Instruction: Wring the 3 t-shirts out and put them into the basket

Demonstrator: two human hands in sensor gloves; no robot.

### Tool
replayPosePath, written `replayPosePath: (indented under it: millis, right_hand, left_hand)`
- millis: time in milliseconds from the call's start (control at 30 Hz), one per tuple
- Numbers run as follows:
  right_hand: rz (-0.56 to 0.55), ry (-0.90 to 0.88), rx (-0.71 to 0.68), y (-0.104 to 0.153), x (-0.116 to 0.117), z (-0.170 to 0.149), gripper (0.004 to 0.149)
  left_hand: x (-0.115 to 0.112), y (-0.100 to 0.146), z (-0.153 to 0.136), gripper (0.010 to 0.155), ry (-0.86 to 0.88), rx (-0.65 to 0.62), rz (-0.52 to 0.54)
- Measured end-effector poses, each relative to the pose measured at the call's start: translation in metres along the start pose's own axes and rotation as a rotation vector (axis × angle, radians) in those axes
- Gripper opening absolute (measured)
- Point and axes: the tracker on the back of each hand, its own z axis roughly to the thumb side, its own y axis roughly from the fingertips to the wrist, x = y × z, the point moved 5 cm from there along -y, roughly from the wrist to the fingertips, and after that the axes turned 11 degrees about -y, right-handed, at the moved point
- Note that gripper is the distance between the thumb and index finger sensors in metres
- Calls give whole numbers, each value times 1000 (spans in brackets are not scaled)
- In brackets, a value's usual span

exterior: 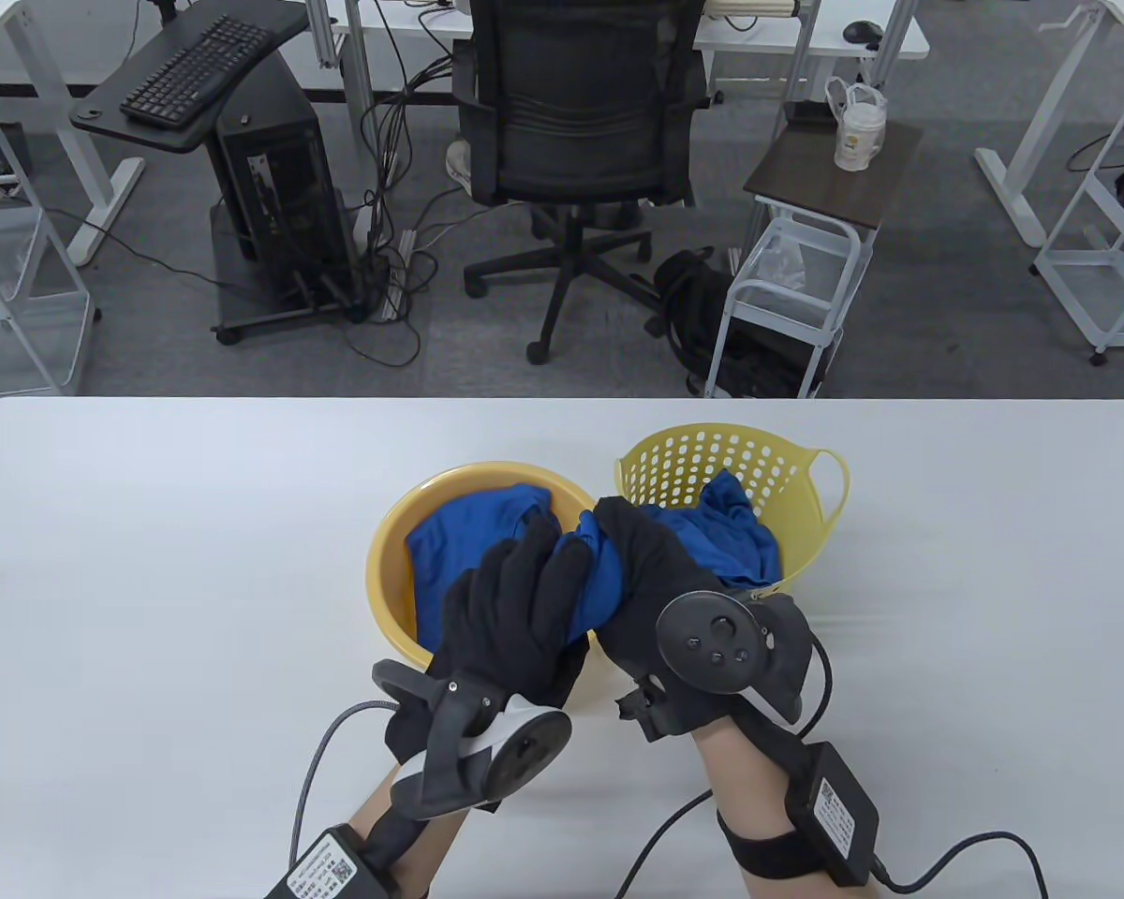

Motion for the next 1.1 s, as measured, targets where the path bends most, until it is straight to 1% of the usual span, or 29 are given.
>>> replayPosePath:
  millis: [67, 167, 200, 233, 300, 367, 433, 467, 500, 533, 567, 600, 633, 667, 700, 733, 767, 800, 833, 867, 900, 933, 967, 1033, 1067, 1100]
  right_hand:
    - [3, -55, -5, 0, 4, -1, 87]
    - [37, -116, -13, -3, 9, -3, 89]
    - [57, -159, -8, -4, 12, -7, 89]
    - [71, -202, -5, -6, 14, -11, 90]
    - [103, -351, 10, -10, 19, -24, 90]
    - [130, -538, 9, -15, 23, -41, 90]
    - [101, -703, 27, -17, 21, -59, 90]
    - [67, -797, 77, -18, 18, -72, 89]
    - [43, -852, 111, -18, 14, -81, 89]
    - [-22, -917, 156, -17, 5, -95, 89]
    - [-77, -929, 185, -15, -3, -104, 89]
    - [-187, -909, 233, -10, -19, -119, 89]
    - [-252, -884, 250, -7, -29, -126, 89]
    - [-388, -777, 264, 1, -50, -138, 89]
    - [-471, -677, 263, 6, -65, -144, 90]
    - [-533, -558, 262, 11, -77, -149, 90]
    - [-571, -448, 265, 14, -86, -152, 91]
    - [-611, -280, 272, 19, -95, -156, 91]
    - [-608, -150, 283, 20, -99, -159, 91]
    - [-575, -61, 308, 19, -97, -162, 90]
    - [-536, -24, 325, 17, -94, -164, 90]
    - [-461, -3, 337, 14, -86, -166, 89]
    - [-369, -29, 331, 9, -78, -167, 85]
    - [-159, -149, 293, -2, -58, -163, 67]
    - [-94, -205, 290, -5, -51, -160, 62]
    - [-8, -276, 300, -7, -43, -156, 62]
  left_hand:
    - [-2, -2, -14, 98, 124, -16, -60]
    - [-13, -4, -35, 98, 375, -13, -184]
    - [-17, -3, -42, 97, 465, -14, -210]
    - [-19, -3, -47, 95, 519, -8, -208]
    - [-21, -2, -58, 88, 652, 15, -171]
    - [-20, -2, -66, 81, 799, 19, -101]
    - [-19, -2, -71, 78, 881, 21, -63]
    - [-20, -2, -73, 77, 892, 25, -55]
    - [-21, -1, -75, 77, 880, 30, -56]
    - [-22, -1, -77, 77, 842, 43, -58]
    - [-23, -2, -78, 76, 807, 55, -61]
    - [-27, -2, -81, 76, 742, 74, -64]
    - [-30, -3, -82, 75, 702, 92, -75]
    - [-38, -4, -85, 74, 645, 119, -104]
    - [-45, -5, -87, 74, 603, 132, -132]
    - [-55, -5, -90, 74, 558, 150, -172]
    - [-62, -6, -92, 74, 528, 168, -208]
    - [-75, -6, -95, 73, 484, 194, -272]
    - [-85, -5, -97, 73, 451, 219, -319]
    - [-94, -4, -100, 74, 402, 256, -357]
    - [-99, -4, -101, 74, 357, 276, -376]
    - [-104, -3, -101, 74, 300, 282, -398]
    - [-108, -3, -100, 74, 266, 283, -412]
    - [-117, -3, -98, 74, 229, 292, -453]
    - [-120, -3, -97, 74, 230, 296, -467]
    - [-126, -4, -97, 73, 225, 306, -492]
